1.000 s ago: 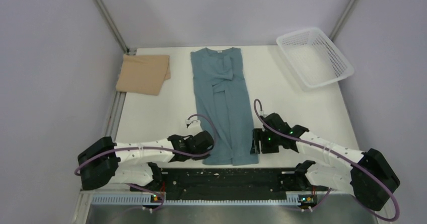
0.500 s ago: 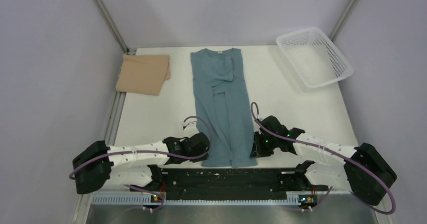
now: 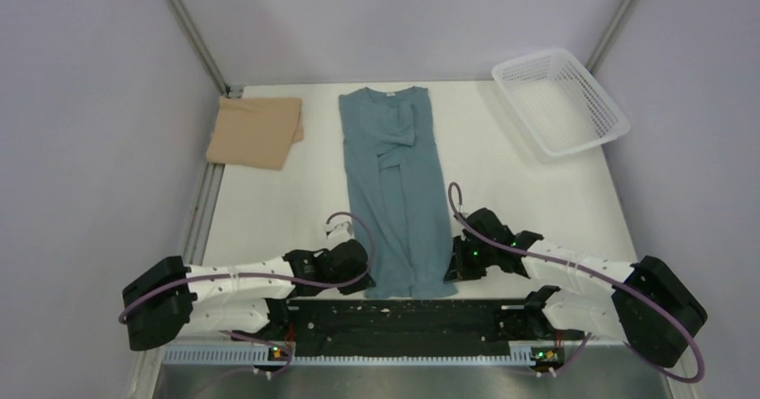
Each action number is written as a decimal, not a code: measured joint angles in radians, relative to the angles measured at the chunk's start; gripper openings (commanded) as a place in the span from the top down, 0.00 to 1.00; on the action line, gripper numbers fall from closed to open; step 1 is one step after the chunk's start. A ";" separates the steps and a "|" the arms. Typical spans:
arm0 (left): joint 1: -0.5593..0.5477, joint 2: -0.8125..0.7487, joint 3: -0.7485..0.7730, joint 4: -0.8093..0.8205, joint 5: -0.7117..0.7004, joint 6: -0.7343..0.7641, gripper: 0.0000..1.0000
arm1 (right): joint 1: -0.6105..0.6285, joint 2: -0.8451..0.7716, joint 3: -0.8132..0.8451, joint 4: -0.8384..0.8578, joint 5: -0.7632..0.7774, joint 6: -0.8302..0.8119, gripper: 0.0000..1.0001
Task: Fold and stack the t-shirts
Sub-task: Fold the folded rectangular tshirt in 1/3 of the way
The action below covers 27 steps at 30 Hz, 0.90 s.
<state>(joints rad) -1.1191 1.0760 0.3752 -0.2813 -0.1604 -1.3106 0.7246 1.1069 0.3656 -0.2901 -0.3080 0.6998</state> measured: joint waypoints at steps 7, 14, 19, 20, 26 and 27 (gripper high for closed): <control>0.000 -0.074 -0.032 -0.048 0.047 -0.031 1.00 | 0.000 -0.064 -0.018 -0.071 0.008 -0.001 1.00; -0.001 -0.275 -0.130 -0.057 0.113 -0.042 1.00 | 0.006 -0.158 -0.059 -0.129 -0.024 -0.001 1.00; -0.001 -0.251 -0.120 -0.029 0.119 0.029 1.00 | 0.006 -0.149 -0.059 -0.096 -0.044 -0.006 1.00; -0.001 -0.227 -0.107 -0.033 0.117 0.043 1.00 | 0.006 -0.146 -0.059 -0.087 -0.047 -0.008 1.00; 0.008 -0.129 0.047 -0.104 0.033 0.139 1.00 | 0.006 -0.127 0.003 -0.071 -0.005 -0.034 1.00; 0.019 -0.127 0.077 -0.113 0.013 0.162 1.00 | 0.006 -0.122 0.029 -0.070 0.017 -0.040 1.00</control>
<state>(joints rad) -1.0996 0.9493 0.4522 -0.3939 -0.1471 -1.1484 0.7311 0.9848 0.3950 -0.3603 -0.2913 0.6601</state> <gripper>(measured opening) 0.024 0.009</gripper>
